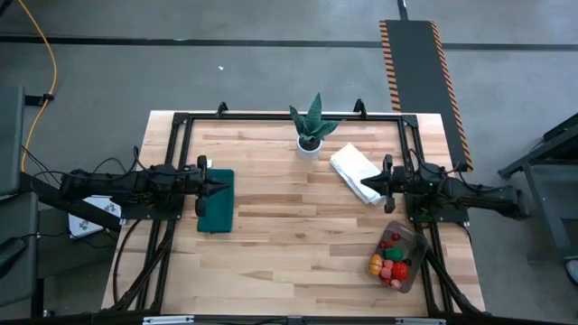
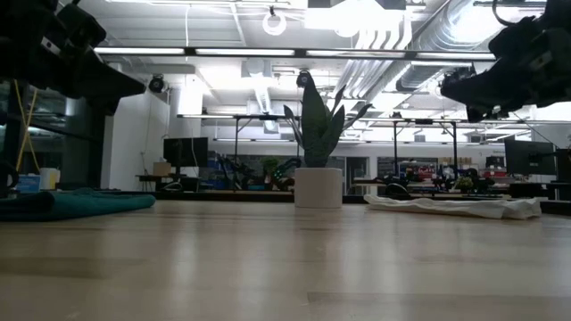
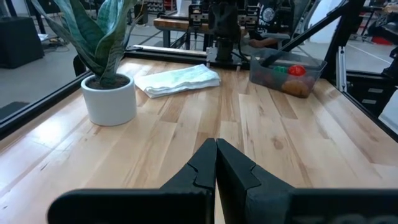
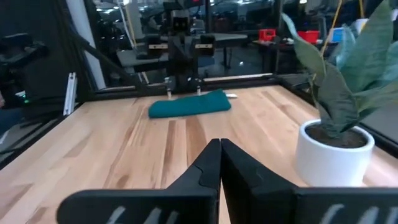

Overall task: Pick and placing Produce into tupperware
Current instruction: Return to home position

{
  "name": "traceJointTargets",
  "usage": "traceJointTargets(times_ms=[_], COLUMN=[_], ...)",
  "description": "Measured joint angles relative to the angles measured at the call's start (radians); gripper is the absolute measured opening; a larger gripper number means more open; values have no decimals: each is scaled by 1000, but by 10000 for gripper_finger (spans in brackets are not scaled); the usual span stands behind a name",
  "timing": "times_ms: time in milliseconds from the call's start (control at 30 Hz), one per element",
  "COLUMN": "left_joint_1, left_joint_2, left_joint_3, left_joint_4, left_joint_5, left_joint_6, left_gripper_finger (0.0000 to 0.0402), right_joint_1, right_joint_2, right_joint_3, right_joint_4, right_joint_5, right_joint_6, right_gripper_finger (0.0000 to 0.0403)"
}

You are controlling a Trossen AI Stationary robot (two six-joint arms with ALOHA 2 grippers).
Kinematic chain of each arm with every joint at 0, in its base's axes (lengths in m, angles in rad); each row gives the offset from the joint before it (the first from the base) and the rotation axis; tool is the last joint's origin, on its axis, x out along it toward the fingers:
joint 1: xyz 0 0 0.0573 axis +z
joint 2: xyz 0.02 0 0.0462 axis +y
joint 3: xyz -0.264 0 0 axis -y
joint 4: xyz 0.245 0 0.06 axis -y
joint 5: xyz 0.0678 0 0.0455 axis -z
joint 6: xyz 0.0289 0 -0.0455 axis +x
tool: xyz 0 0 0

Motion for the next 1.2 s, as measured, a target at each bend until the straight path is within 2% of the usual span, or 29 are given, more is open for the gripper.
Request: traceJointTargets(times_ms=[300,533,767,833,933,1200], left_joint_1=[0,0,0,0,0,0], left_joint_2=[0,-27,-154,-152,-153,-153], left_joint_3=[0,0,-54,-69,-93,-93], left_joint_4=[8,29,50,162,246,250], left_joint_5=[0,38,41,46,38,27], left_joint_6=[7,30,26,32,64,86], left_gripper_finger=[0,0,0,0,0,0], right_joint_1=[93,126,143,144,144,144], right_joint_2=[-54,-55,-55,-55,-55,-56], right_joint_3=[0,0,0,0,0,-1], right_joint_4=[-10,-7,-5,-5,-4,-5], right_joint_5=[129,151,158,158,158,157], right_joint_6=[-26,-18,-3,2,4,-2], right_gripper_finger=[0,0,0,0,0,0])
